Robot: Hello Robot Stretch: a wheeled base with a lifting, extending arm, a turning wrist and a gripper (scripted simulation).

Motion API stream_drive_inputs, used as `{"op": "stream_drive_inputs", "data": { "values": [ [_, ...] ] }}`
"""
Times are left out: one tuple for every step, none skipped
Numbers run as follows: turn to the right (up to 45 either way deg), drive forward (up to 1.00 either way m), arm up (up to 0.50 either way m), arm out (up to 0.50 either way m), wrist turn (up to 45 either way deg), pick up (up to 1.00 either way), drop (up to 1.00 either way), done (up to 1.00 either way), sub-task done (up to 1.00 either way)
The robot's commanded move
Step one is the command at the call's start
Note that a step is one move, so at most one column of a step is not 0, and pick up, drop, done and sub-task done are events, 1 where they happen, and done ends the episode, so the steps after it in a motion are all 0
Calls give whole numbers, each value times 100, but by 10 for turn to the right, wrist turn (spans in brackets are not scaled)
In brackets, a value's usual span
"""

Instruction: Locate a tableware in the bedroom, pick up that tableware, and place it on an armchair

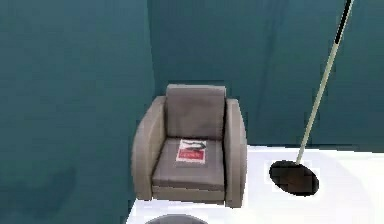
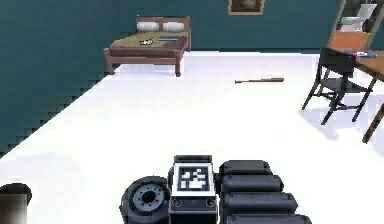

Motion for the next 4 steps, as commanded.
{"op": "stream_drive_inputs", "data": {
  "values": [
    [0,45,0,0,0,0,0,0,0],
    [-450,0,0,0,0,0,0,0,0],
    [-300,0,0,0,0,0,0,0,0],
    [0,0,0,48,0,0,0,0,0]
  ]
}}
